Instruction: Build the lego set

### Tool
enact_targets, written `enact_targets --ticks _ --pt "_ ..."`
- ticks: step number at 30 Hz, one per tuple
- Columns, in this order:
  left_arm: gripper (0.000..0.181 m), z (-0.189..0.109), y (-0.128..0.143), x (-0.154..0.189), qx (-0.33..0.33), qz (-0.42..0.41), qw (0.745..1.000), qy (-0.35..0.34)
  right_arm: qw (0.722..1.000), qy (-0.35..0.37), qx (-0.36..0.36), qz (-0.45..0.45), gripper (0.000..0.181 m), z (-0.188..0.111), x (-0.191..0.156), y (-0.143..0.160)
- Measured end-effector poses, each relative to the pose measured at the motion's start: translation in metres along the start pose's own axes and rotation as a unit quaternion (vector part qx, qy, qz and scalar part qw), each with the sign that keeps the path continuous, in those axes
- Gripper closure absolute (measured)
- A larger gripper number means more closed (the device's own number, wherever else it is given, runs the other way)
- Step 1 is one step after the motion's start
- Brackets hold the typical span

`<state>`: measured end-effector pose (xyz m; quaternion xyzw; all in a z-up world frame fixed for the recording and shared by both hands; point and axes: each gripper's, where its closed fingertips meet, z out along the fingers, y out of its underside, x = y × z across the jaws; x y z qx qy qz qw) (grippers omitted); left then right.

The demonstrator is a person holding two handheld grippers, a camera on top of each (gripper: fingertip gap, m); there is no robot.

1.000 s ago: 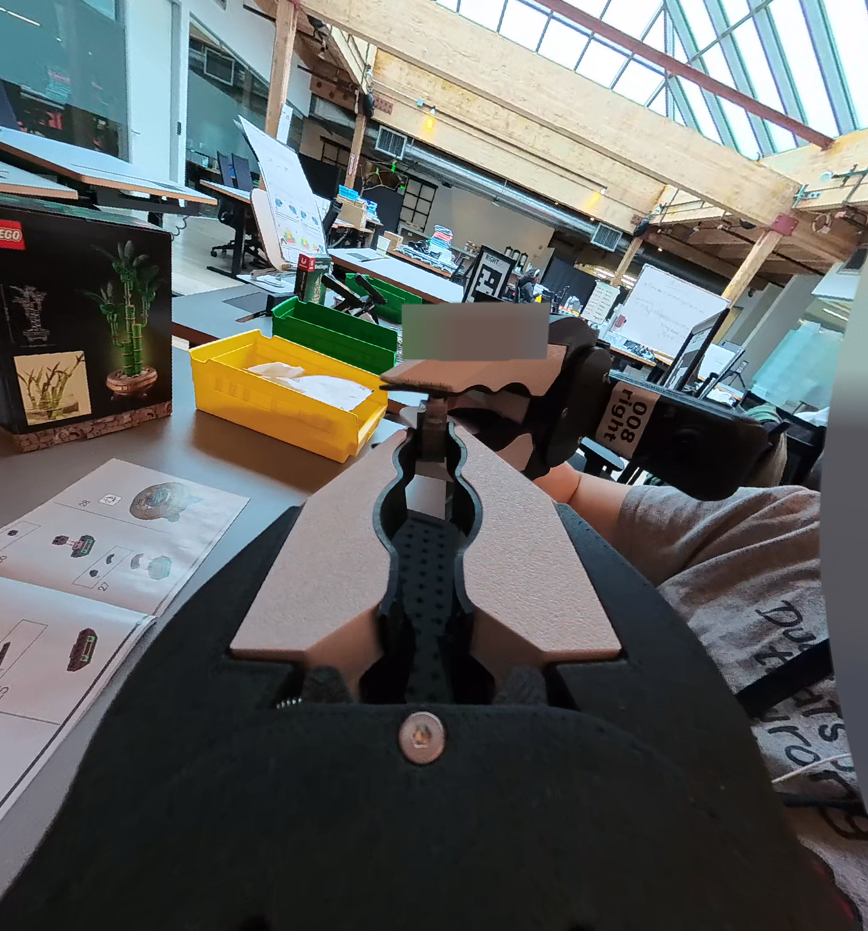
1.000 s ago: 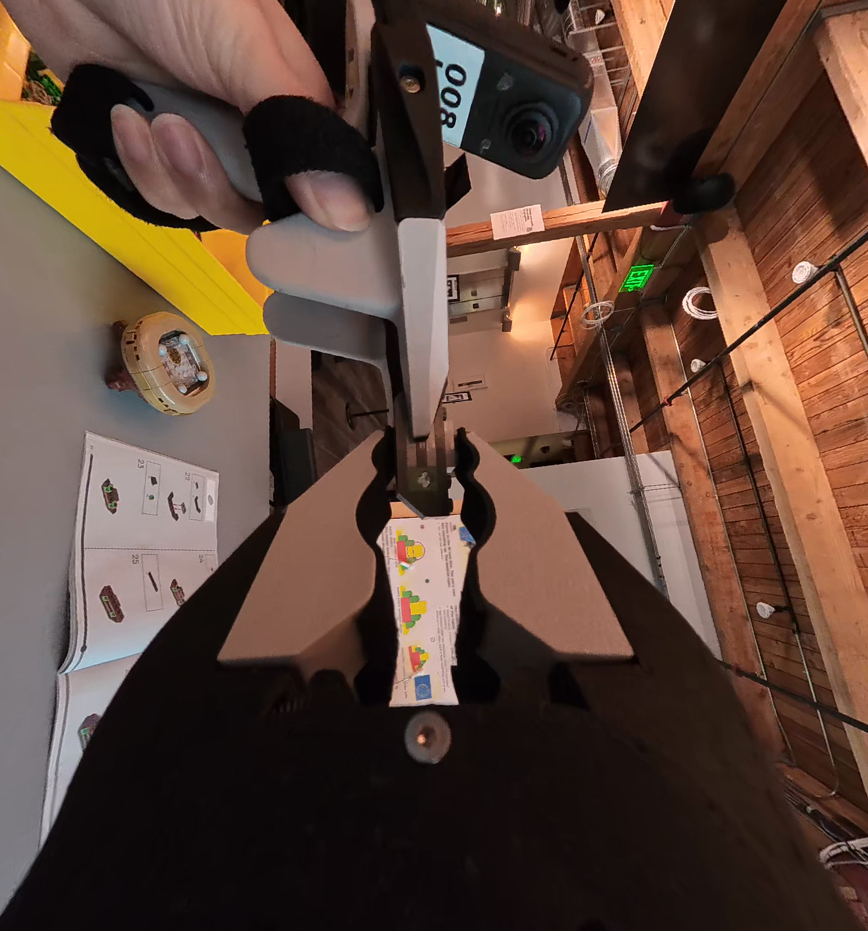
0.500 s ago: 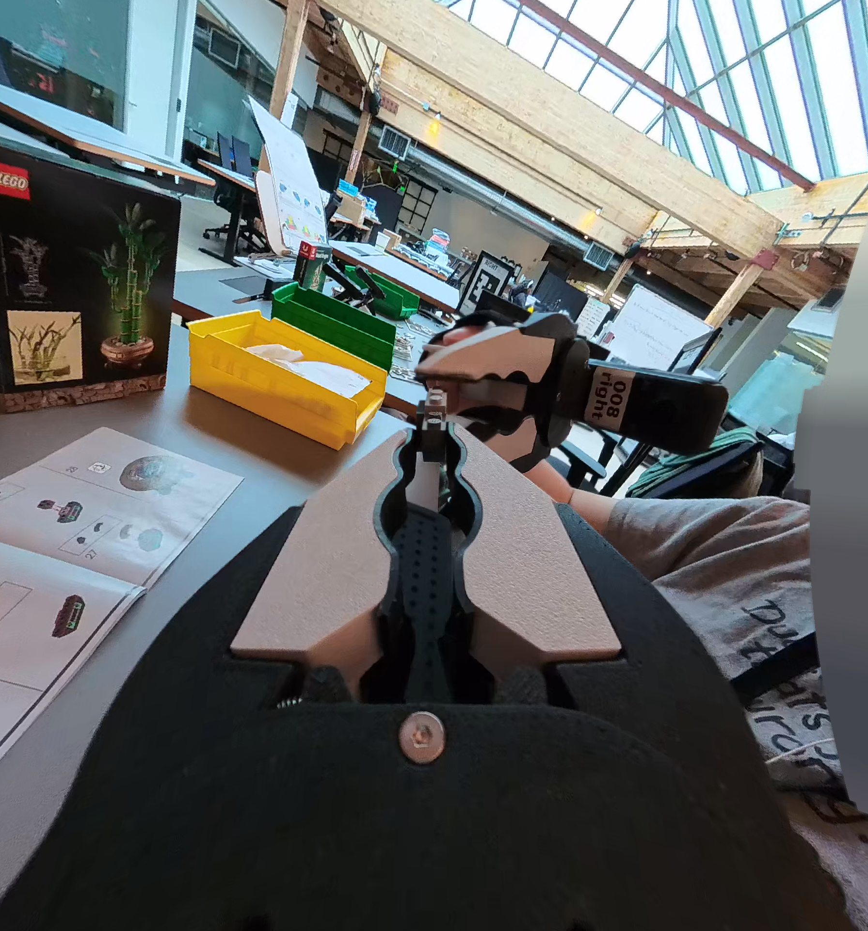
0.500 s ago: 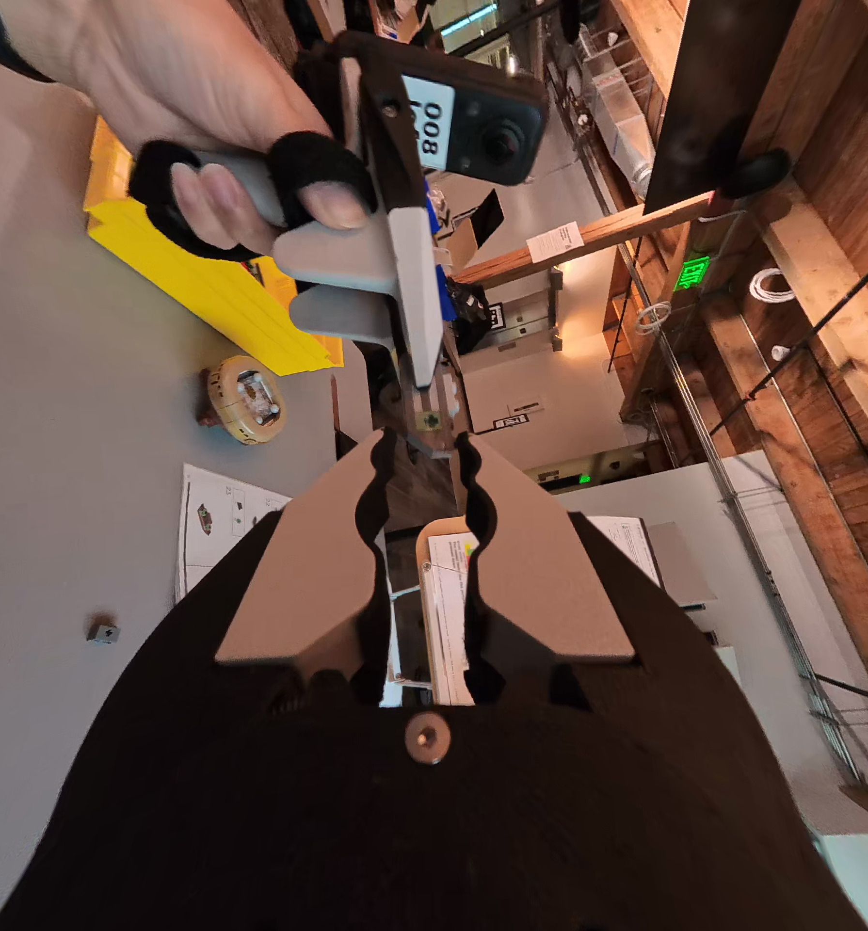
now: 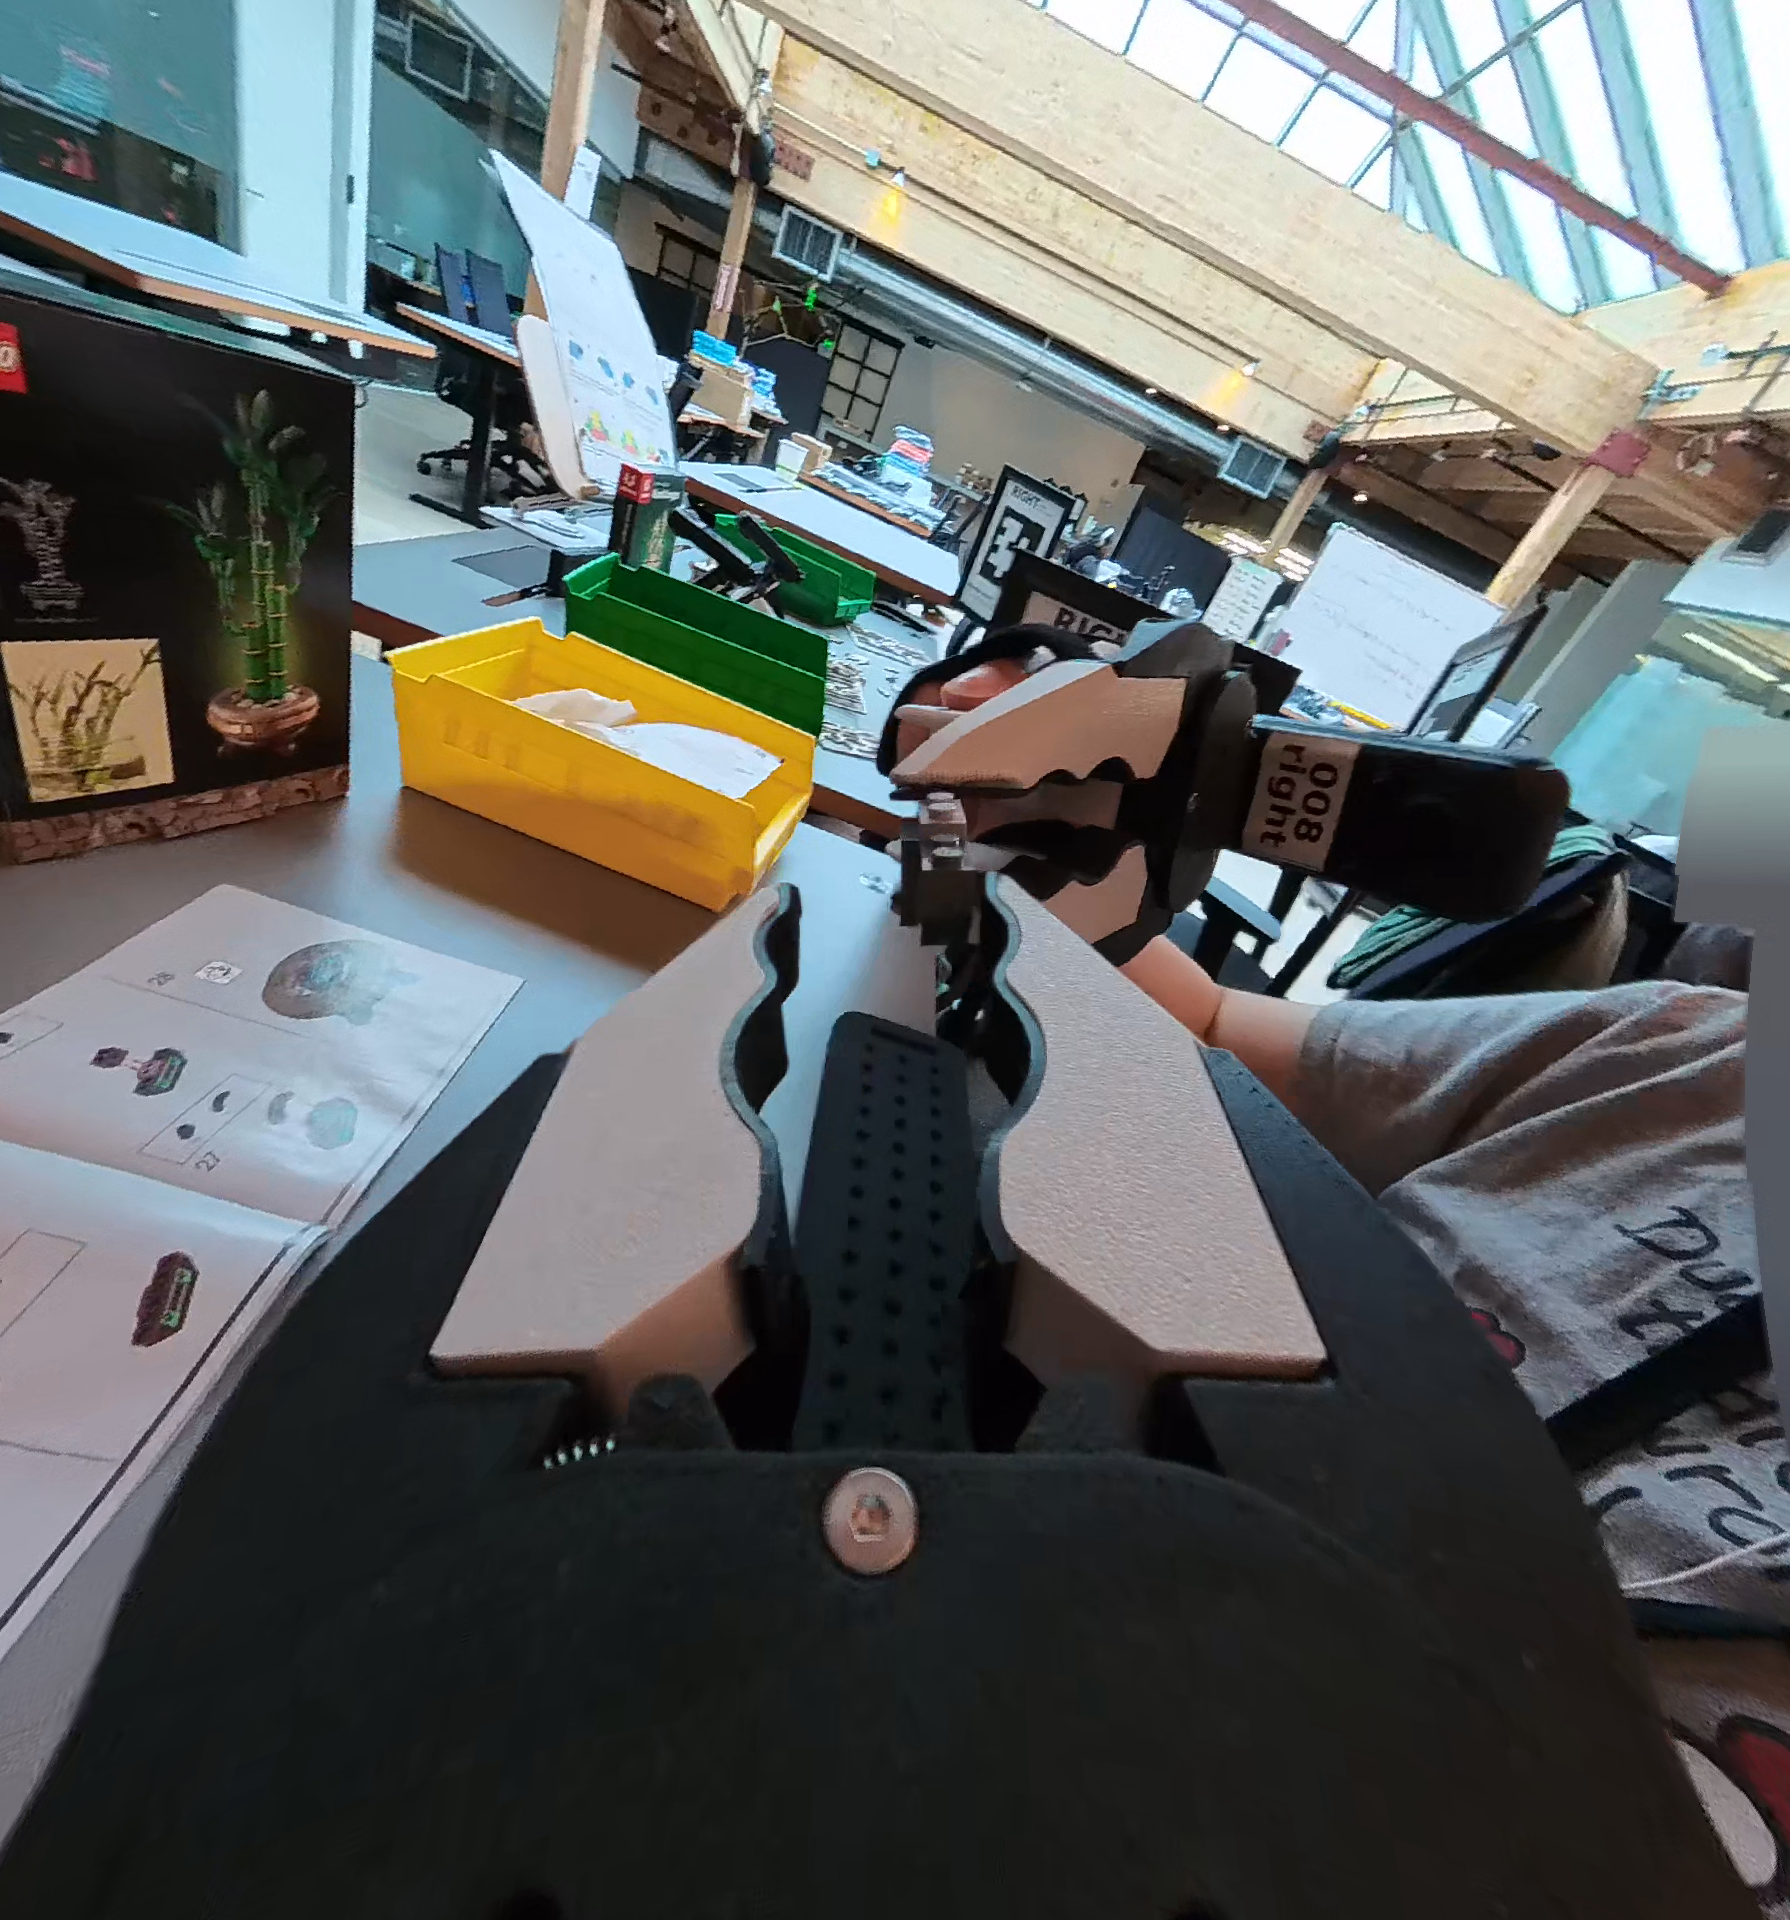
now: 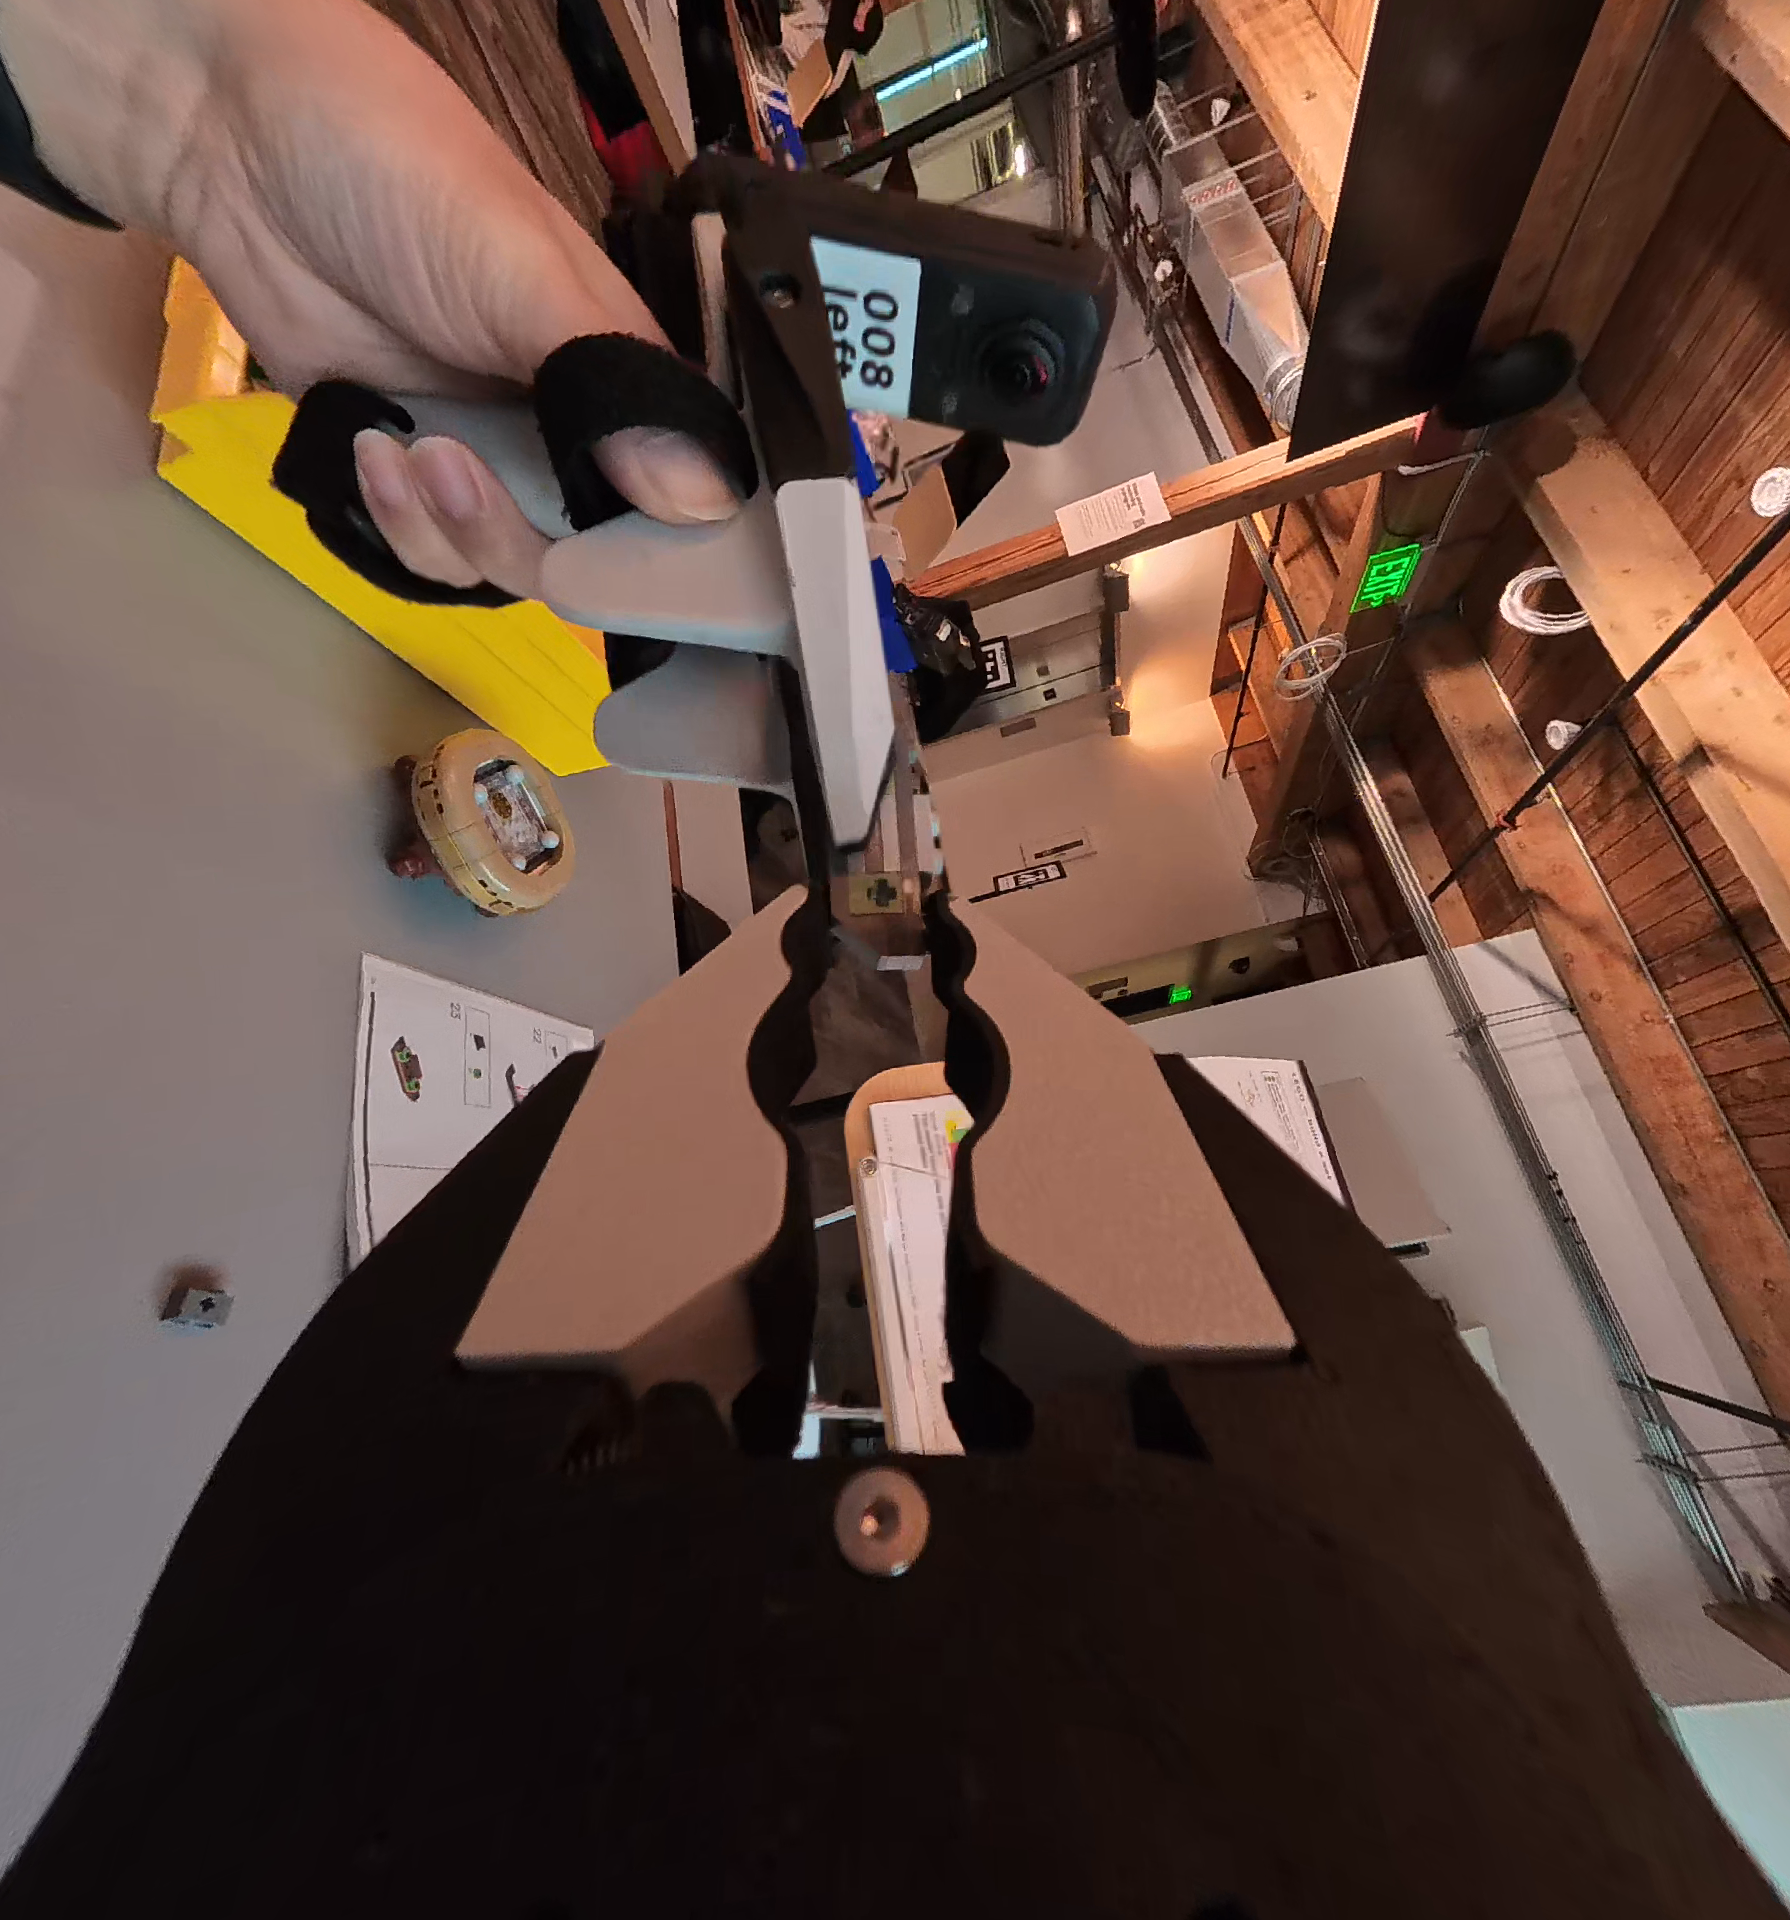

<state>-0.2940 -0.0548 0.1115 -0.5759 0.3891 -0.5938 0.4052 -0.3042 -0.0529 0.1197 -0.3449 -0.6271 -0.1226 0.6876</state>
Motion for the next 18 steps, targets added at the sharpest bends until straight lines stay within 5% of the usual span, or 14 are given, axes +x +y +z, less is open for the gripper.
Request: enact_targets --ticks 3,12,18 --pt "0.172 0.007 -0.007 0.005 0.02 -0.001 0.999 0.033 1.0 0.006 -0.001 0.001 0.164 0.0 0.003 0.003" --pt "0.172 -0.002 -0.009 -0.052 0.07 0.06 0.995 -0.038 0.995 0.056 -0.024 0.082 0.15 -0.04 0.029 0.037" --pt "0.172 -0.023 -0.001 -0.104 0.155 0.037 0.986 -0.039 0.968 0.071 -0.075 0.229 0.15 -0.064 -0.01 0.128"
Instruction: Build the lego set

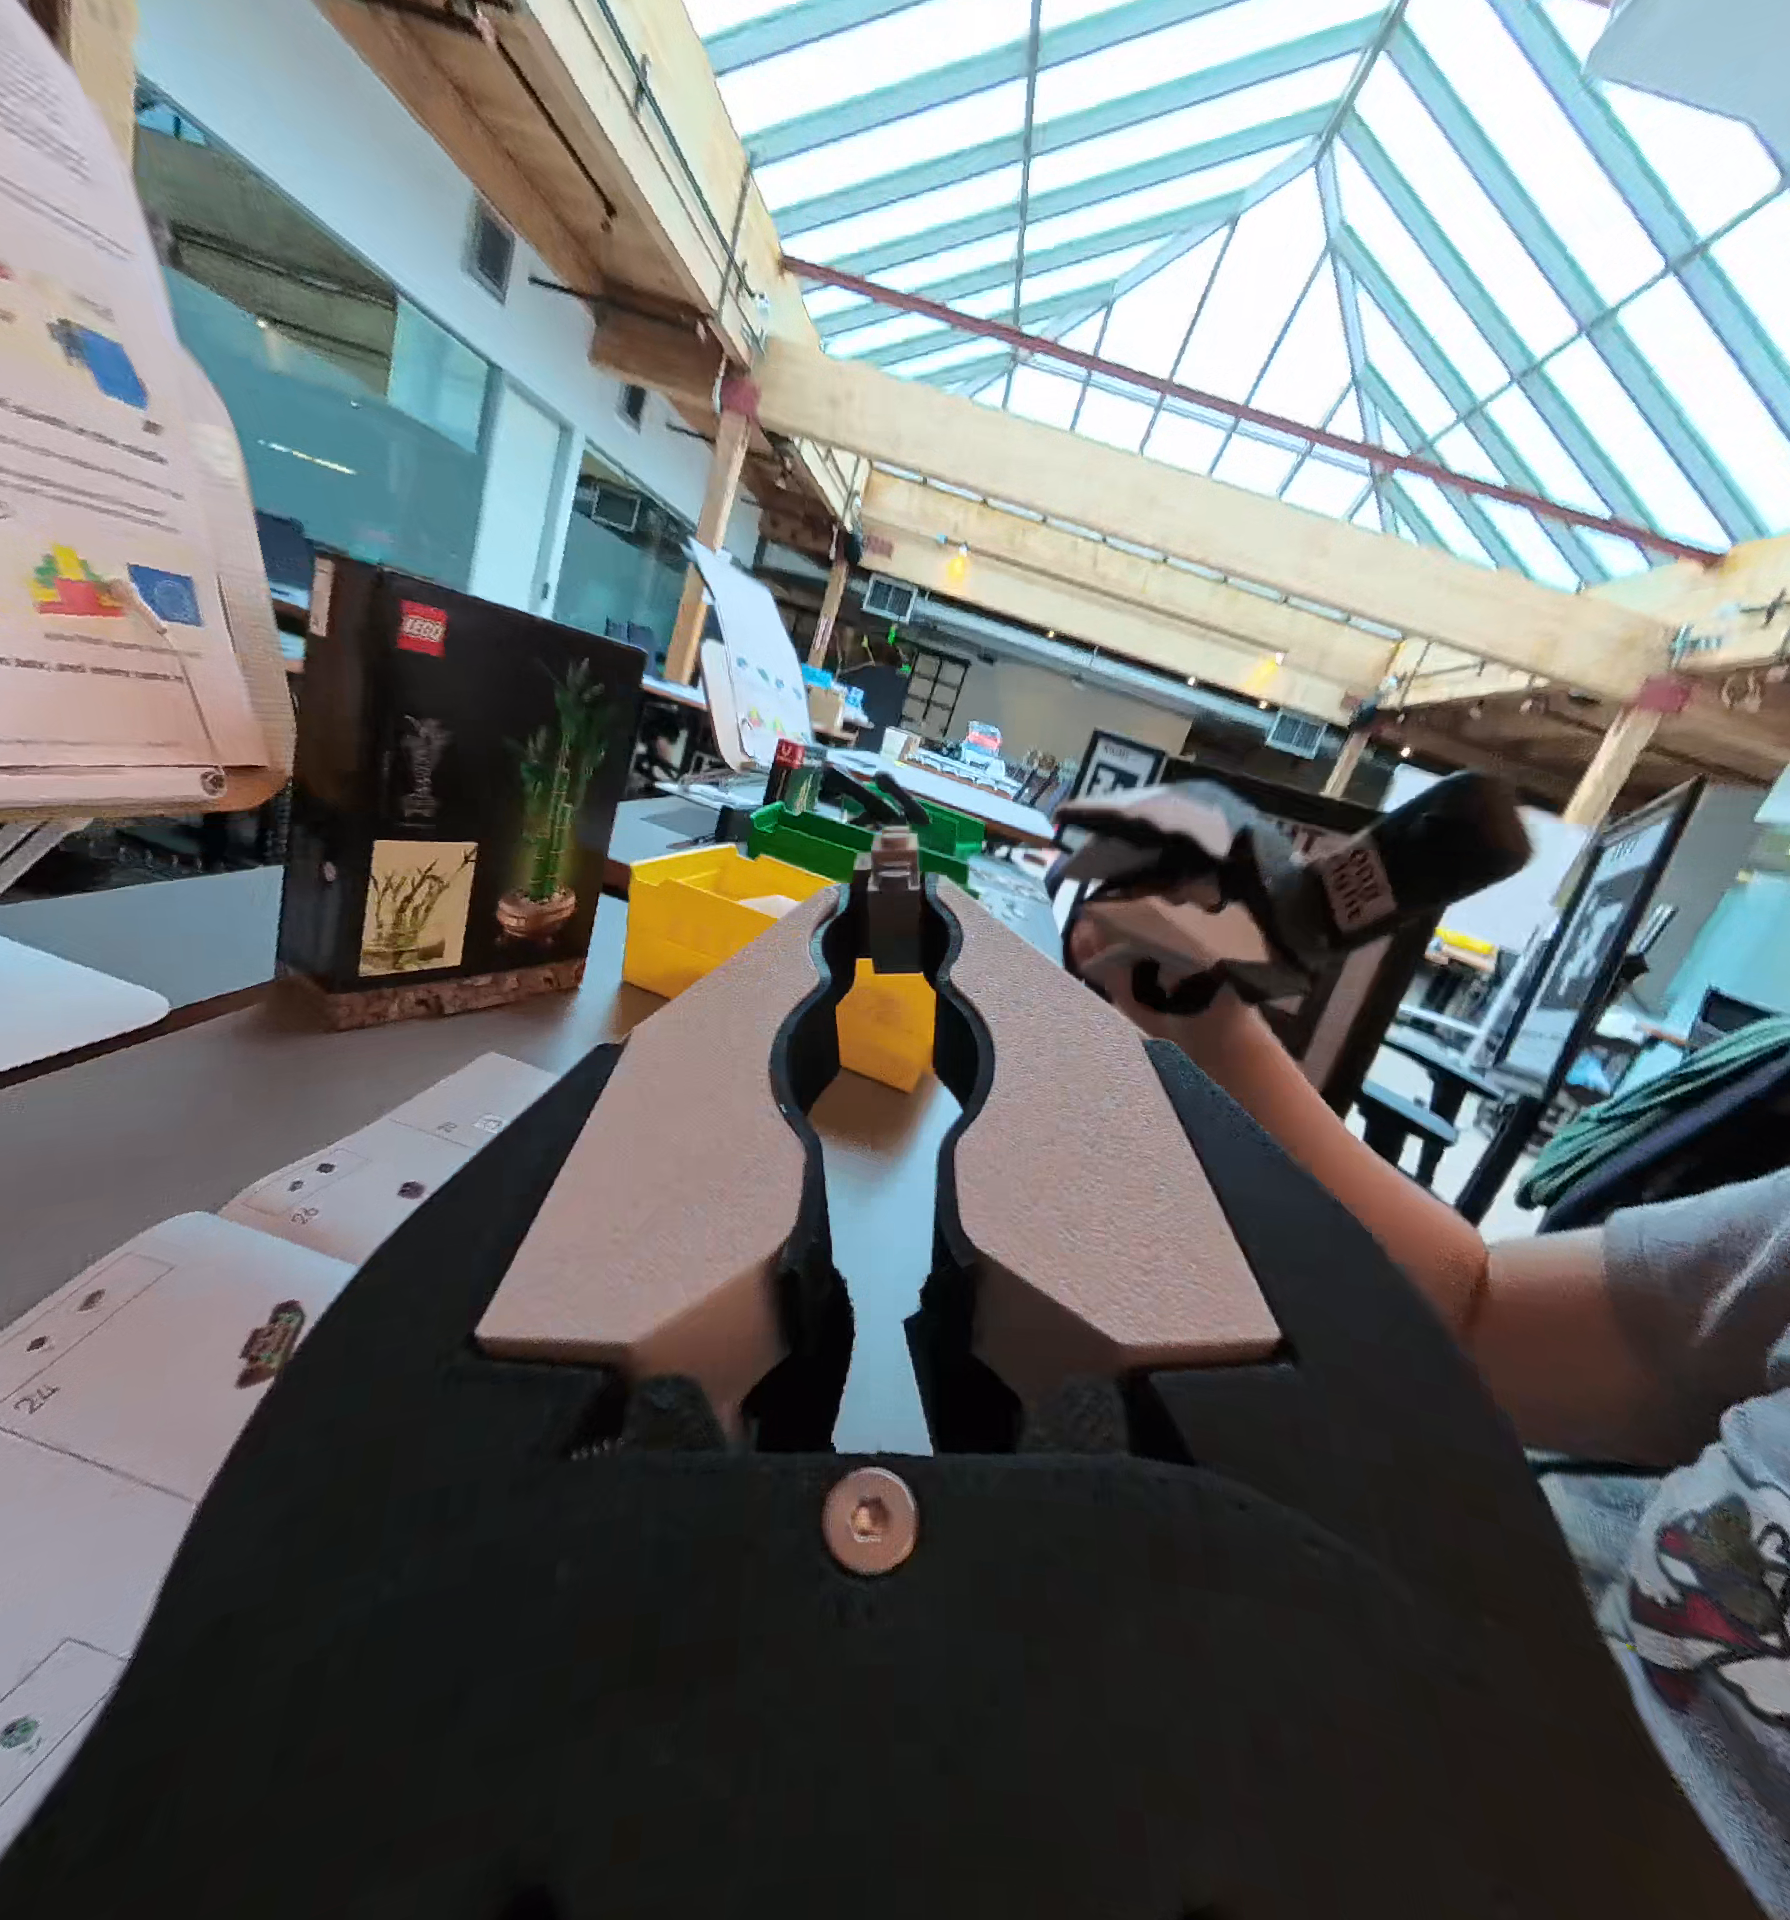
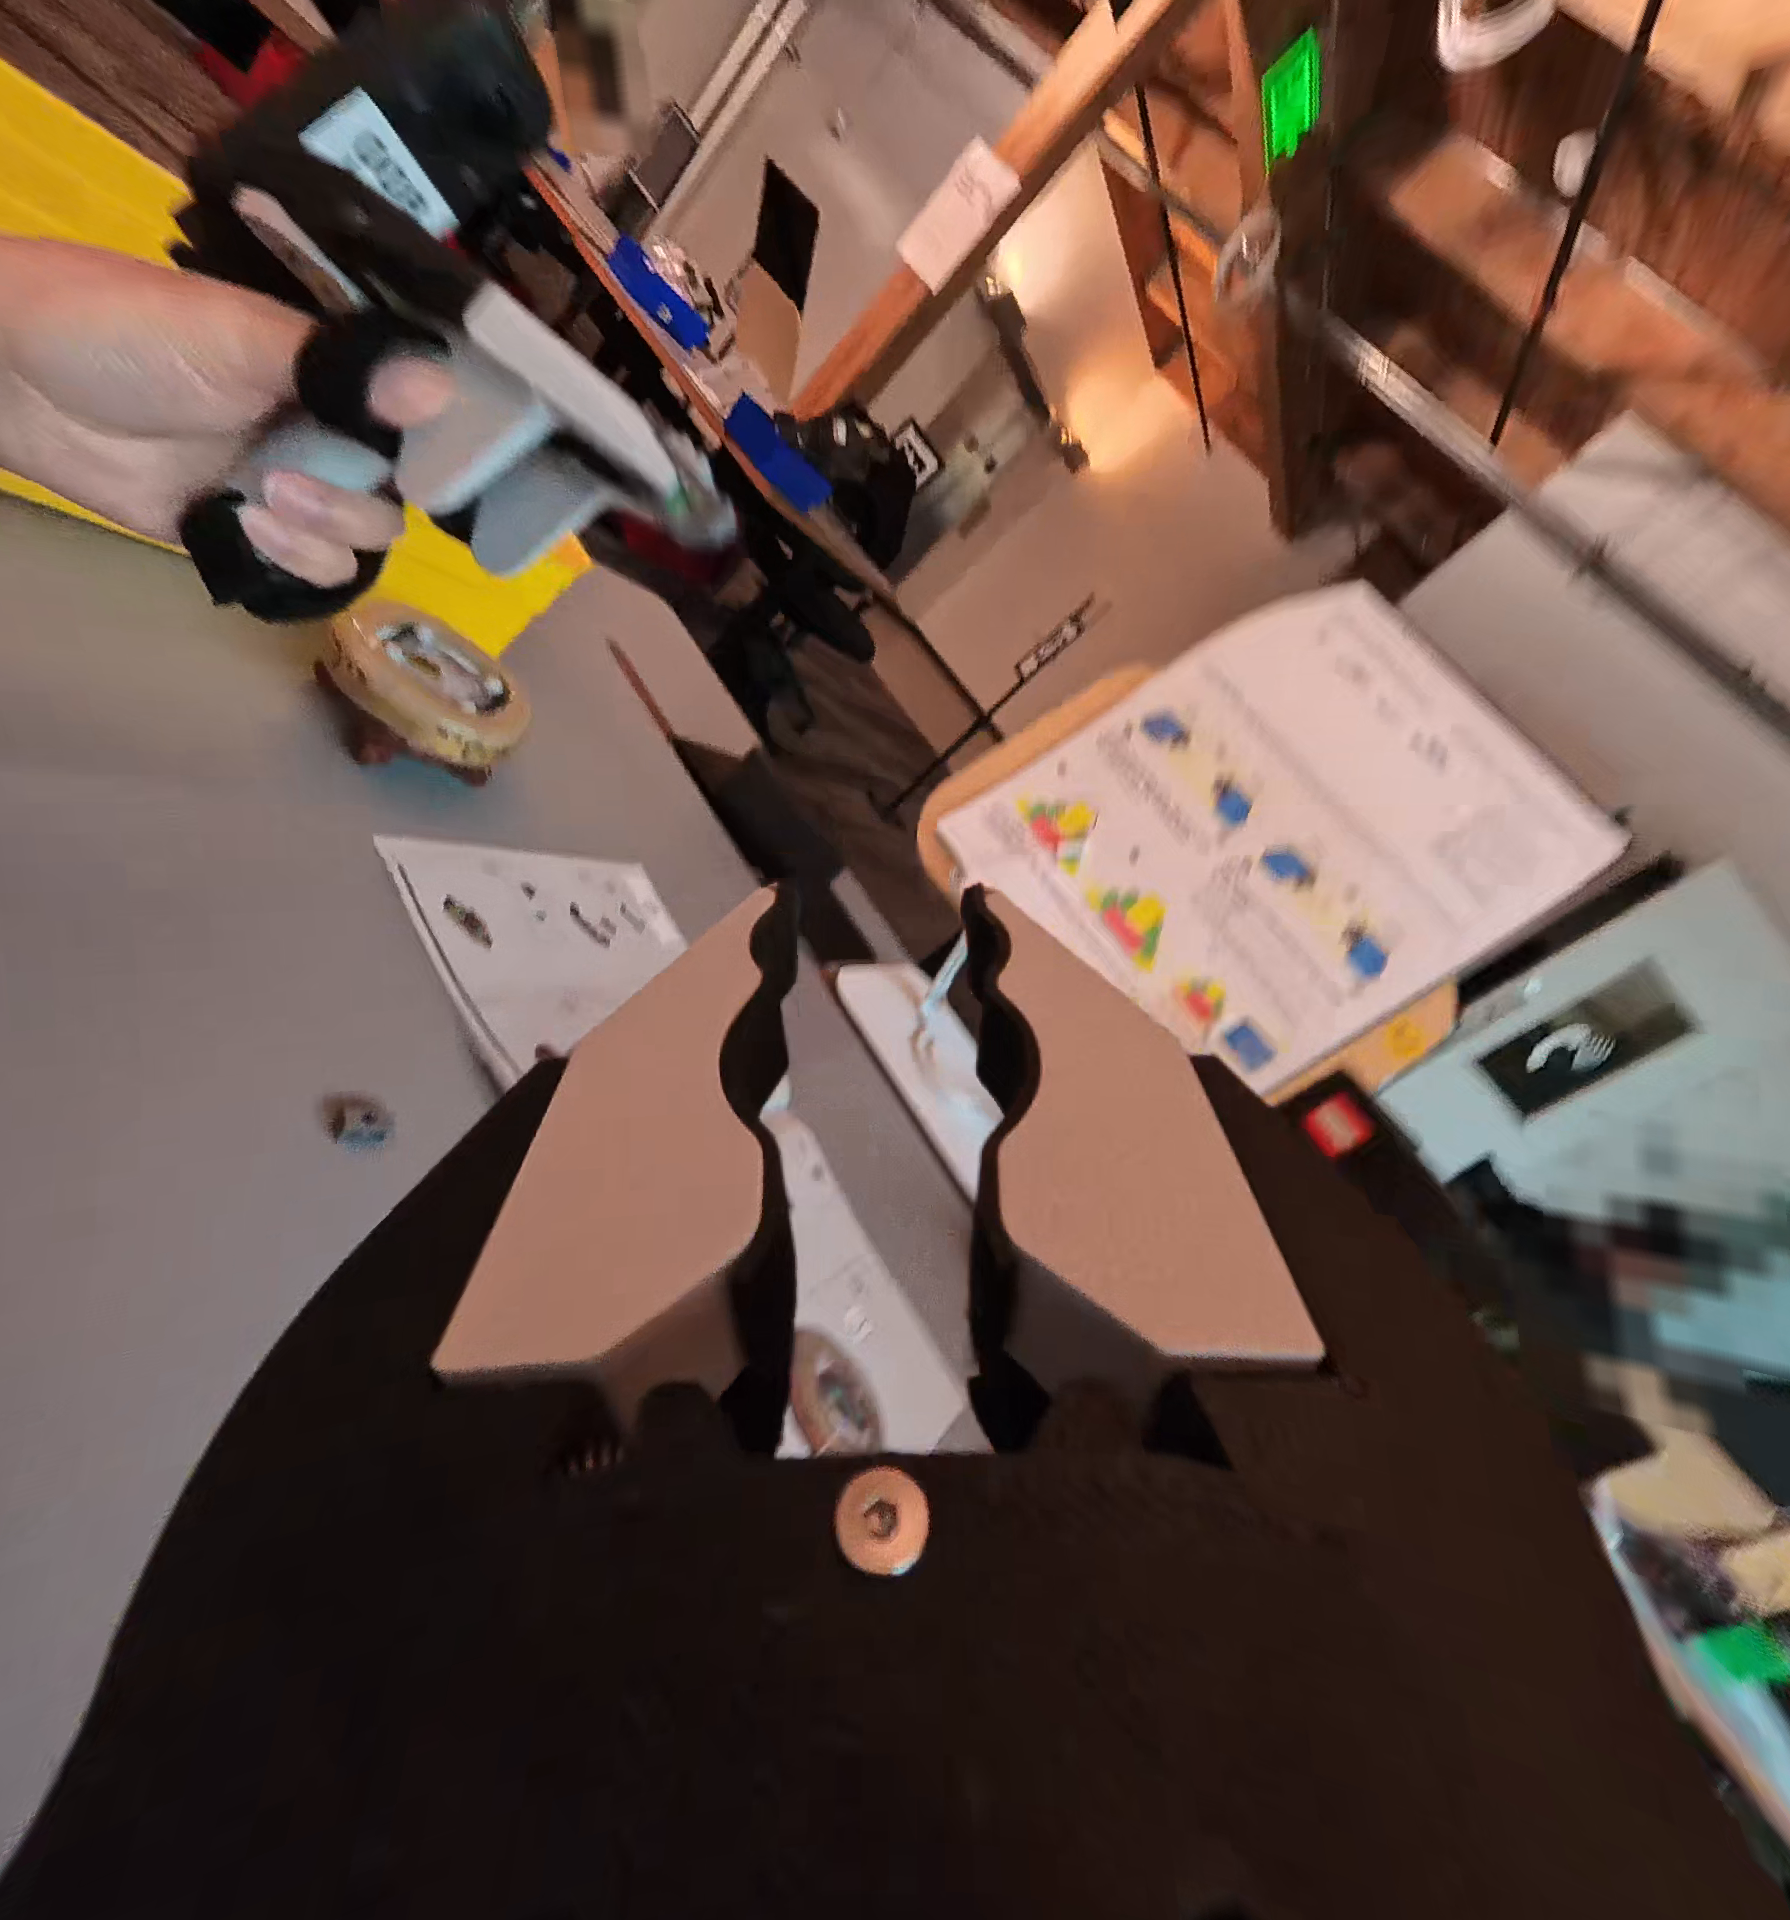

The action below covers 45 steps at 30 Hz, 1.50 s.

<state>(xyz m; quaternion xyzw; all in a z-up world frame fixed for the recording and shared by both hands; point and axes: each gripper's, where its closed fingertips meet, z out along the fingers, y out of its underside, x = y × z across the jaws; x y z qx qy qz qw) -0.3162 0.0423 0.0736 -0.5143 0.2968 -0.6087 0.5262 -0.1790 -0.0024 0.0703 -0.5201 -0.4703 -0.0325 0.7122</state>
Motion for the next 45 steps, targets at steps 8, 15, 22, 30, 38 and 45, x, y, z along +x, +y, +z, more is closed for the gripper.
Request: enact_targets --ticks 8,15,22,30,38,45 --pt "0.172 0.016 -0.004 -0.039 0.016 0.068 0.995 -0.065 0.987 0.026 -0.008 0.157 0.164 0.018 -0.017 0.096" --pt "0.172 0.033 0.024 -0.054 -0.025 0.151 0.984 -0.092 0.988 -0.05 -0.083 0.123 0.164 0.024 -0.07 0.119" --pt "0.172 0.011 0.036 -0.062 -0.033 0.164 0.979 -0.12 0.988 -0.079 -0.107 0.081 0.165 0.03 -0.087 0.123" --pt "0.172 0.012 0.048 -0.07 -0.046 0.167 0.977 -0.125 0.989 -0.063 -0.108 0.076 0.165 0.025 -0.079 0.128" --pt "0.172 0.017 0.057 -0.067 -0.065 0.185 0.973 -0.121 0.988 -0.069 -0.124 0.064 0.166 0.027 -0.083 0.136" --pt "0.172 0.017 0.047 -0.053 -0.041 0.209 0.972 -0.094 0.986 -0.075 -0.136 0.061 0.165 0.027 -0.086 0.141"
